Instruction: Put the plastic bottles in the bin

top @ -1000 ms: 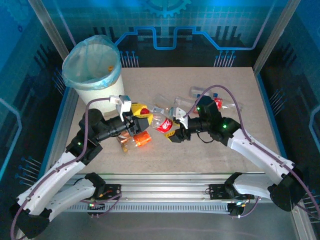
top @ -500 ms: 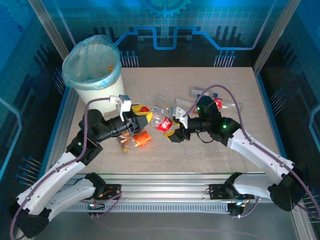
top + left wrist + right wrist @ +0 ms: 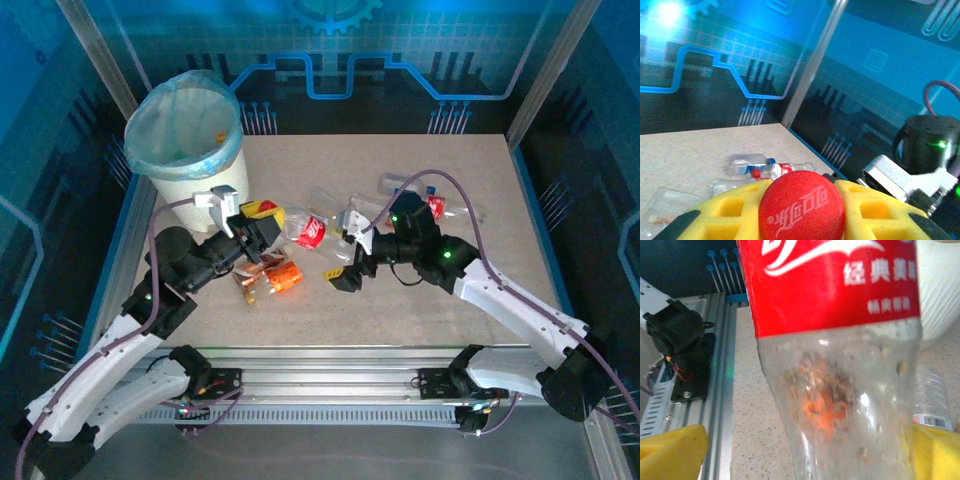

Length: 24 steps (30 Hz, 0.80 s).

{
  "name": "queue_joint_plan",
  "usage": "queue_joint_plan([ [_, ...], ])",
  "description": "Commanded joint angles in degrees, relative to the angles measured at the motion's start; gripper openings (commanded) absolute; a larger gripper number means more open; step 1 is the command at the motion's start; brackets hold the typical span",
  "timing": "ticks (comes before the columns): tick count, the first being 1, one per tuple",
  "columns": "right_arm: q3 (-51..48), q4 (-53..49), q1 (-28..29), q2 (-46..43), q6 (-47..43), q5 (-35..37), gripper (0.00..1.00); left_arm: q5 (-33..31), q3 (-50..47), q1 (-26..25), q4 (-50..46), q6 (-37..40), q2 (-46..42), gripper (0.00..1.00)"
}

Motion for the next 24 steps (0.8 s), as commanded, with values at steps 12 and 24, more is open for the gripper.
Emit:
queue_joint_plan([
  [12,-1.2,0.02,1.14,-2.46,0.42,12.76,1.0,-31.31,25.73,2.99,-11.32,22.21,5.7,0.0],
  [24,4.06,-5.12,1.93,0.23,-2.94,12.82,1.0,-28.96,55.67,20.46,-22.85,32.48,27.32,0.0],
])
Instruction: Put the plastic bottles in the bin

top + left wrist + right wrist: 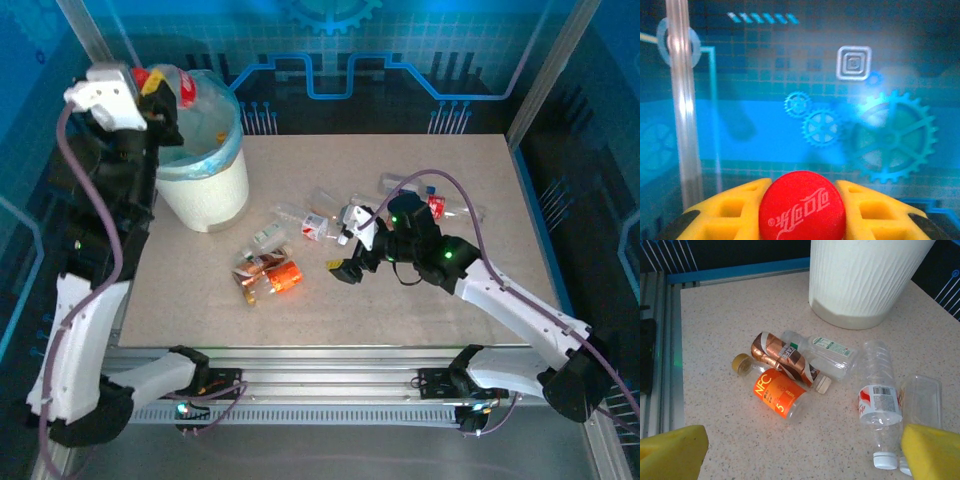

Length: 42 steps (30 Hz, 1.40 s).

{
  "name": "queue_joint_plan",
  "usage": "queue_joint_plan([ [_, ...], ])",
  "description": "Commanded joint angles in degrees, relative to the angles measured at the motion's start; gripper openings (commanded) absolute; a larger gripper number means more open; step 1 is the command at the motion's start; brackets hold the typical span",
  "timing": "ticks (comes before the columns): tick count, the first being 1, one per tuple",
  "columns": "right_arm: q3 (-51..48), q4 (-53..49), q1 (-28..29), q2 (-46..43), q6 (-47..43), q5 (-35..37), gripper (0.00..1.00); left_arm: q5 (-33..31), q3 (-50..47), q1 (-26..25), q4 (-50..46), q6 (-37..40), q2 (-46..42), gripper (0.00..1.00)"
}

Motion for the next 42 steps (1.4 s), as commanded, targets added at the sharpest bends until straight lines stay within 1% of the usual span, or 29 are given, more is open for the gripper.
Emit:
queue_joint_plan([
  [1,2.92,-2.5,1.24,0.23,-1.97,0.73,1.0,0.06,5.74,3.64,-7.98,4.76,6.28,0.0],
  [4,3.2,-3.04,1.54,0.31,-2.43,0.23,1.0,0.62,8.75,6.07,-11.6,6.8,11.55,0.0],
  [7,2.98,-3.56,1.67,0.61,-2.74,-0.03,1.0,1.52,8.31,8.21,-12.87,8.2,14.8,0.0],
  [11,3.22,-5.64,2.19,1.71,-3.78,-0.39,1.0,0.84,6.54,11.34,-12.05,11.25,17.75,0.0],
  [15,2.73,-6.43,2.85,2.55,-4.6,-0.85,1.0,3.15,4.08,15.13,-8.85,11.62,19.74,0.0],
  [17,2.29,-6.13,3.05,3.01,-4.83,-1.18,1.0,4.8,2.75,16.08,-6.99,11.68,20.49,0.0],
  [23,2.86,-7.18,3.78,5.2,-6.12,-2.76,1.0,7.47,0.39,17.25,-2.35,11.45,23.86,0.0],
  [27,3.95,-9.36,4.43,6.36,-8.01,-2.67,1.0,7.92,0.26,17.83,-3.22,10.44,26.85,0.0],
  [34,3.64,-9.47,4.58,6.53,-8.73,-3.62,1.0,8.5,-3.38,19.43,-2.35,8.51,28.75,0.0],
  [38,3.5,-9.51,4.69,6.9,-8.42,-3.68,1.0,9.51,-5.23,20.38,-2.78,6.5,29.68,0.0],
  [42,3.49,-10.11,4.93,7.16,-8.43,-4.24,1.0,11.92,-6.06,21.51,-3.86,3.45,30.45,0.0],
])
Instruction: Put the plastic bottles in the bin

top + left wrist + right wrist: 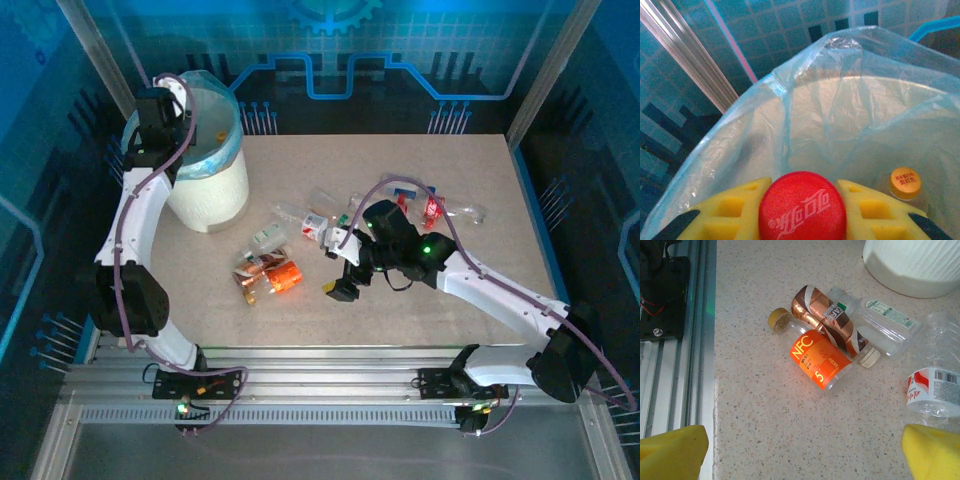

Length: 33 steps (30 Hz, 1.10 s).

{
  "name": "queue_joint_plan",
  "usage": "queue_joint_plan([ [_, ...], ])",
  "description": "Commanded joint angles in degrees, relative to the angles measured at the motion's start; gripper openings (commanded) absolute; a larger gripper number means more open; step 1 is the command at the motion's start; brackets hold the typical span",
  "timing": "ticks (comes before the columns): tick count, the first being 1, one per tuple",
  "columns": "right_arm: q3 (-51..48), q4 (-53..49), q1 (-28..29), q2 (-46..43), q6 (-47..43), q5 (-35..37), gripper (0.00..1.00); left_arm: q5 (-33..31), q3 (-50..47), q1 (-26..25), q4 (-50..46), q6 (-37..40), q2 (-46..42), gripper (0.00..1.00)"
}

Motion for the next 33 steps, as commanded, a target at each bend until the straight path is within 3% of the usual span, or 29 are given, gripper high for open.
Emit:
queue_joint_plan([
  [1,1.6,-1.64,1.07,0.8,-0.74,-1.85,1.0,3.41,-0.99,1.37,-1.56,-4.52,1.3,0.0],
  [8,1.58,-2.74,1.24,0.33,-1.28,-1.78,1.0,7.6,0.61,3.91,-4.55,-9.61,3.34,0.03],
  [13,1.43,-3.33,1.21,-0.13,-1.45,-1.78,1.0,7.78,2.3,4.28,-6.25,-9.34,4.33,0.26],
  [16,1.57,-3.51,1.37,-0.2,-1.54,-1.63,1.0,8.17,3.78,4.29,-7.09,-9.66,4.16,0.51],
  [18,1.75,-3.49,1.33,-0.09,-1.49,-1.57,1.0,8.69,5.13,4.28,-7.98,-10.09,4.0,0.57],
  [27,2.83,-3.52,2.23,0.33,-1.07,-0.45,1.0,10.84,9.88,4.28,-10.13,-11.72,2.11,0.59],
  [33,4.19,-2.03,0.48,-0.28,5.04,8.2,1.0,14.43,12.08,3.71,-10.66,-14.08,-2.26,0.59],
])
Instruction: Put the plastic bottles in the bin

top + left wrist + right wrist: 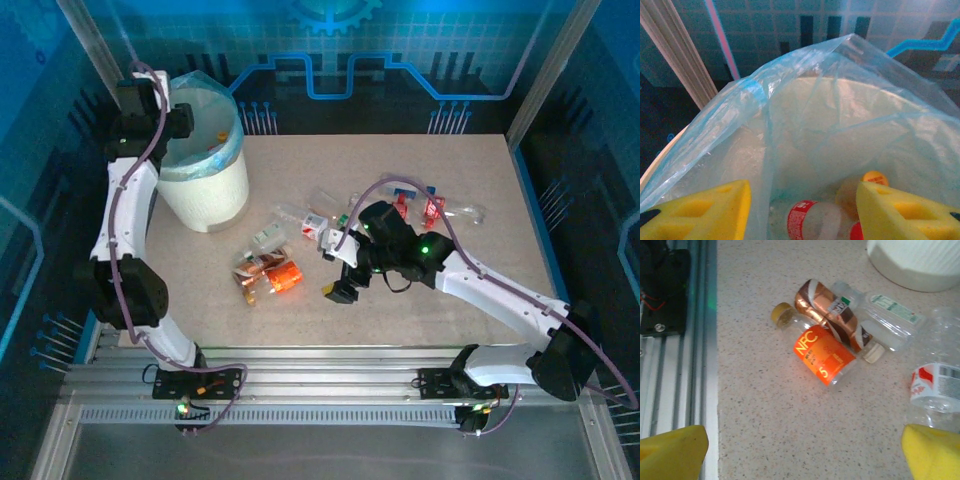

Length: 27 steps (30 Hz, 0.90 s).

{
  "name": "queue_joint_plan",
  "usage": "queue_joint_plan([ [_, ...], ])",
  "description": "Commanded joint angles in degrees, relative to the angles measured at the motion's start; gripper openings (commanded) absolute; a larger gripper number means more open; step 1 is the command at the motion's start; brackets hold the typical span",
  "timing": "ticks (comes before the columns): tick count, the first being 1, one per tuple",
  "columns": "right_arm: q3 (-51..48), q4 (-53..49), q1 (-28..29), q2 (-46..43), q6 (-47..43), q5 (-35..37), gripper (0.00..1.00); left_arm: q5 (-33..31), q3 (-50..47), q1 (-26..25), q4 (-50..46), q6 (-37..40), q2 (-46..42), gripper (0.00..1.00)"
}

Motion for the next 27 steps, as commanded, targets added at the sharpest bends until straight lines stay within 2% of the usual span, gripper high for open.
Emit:
queue_joint_plan([
  [1,2.36,0.79,-2.16,-1.02,4.48,6.12,1.0,3.34,3.25,-0.88,-0.8,-2.32,-5.63,0.59],
  [4,2.44,1.67,-8.06,-2.35,7.16,8.46,1.0,3.2,3.09,-3.99,-0.43,-0.82,-9.12,0.59],
  [8,2.49,2.75,-19.52,-1.4,9.6,10.98,1.0,2.7,-0.31,-11.14,2.17,1.84,-15.01,0.59],
  [12,3.63,3.39,-31.63,3.27,9.75,10.26,1.0,4.12,-7.57,-21.15,6.55,4.18,-20.04,0.6],
  [17,5.7,5.5,-43.16,11.45,4.8,11.53,1.0,8.52,-17.27,-35.37,10.82,7.17,-22.76,0.62],
  [21,9.87,8.22,-47.74,18.25,8.86,15.33,1.0,12.6,-24.78,-45.81,13.54,5.52,-21.25,0.65],
  [24,14.08,7.97,-50.04,23.49,10.86,13.0,1.0,17.6,-27.27,-51.36,12.81,5.18,-18.02,0.66],
  [27,19.4,2.93,-52.0,28.65,11.79,11.28,1.0,21.5,-28.56,-56.41,9.83,8.39,-14.84,0.67],
])
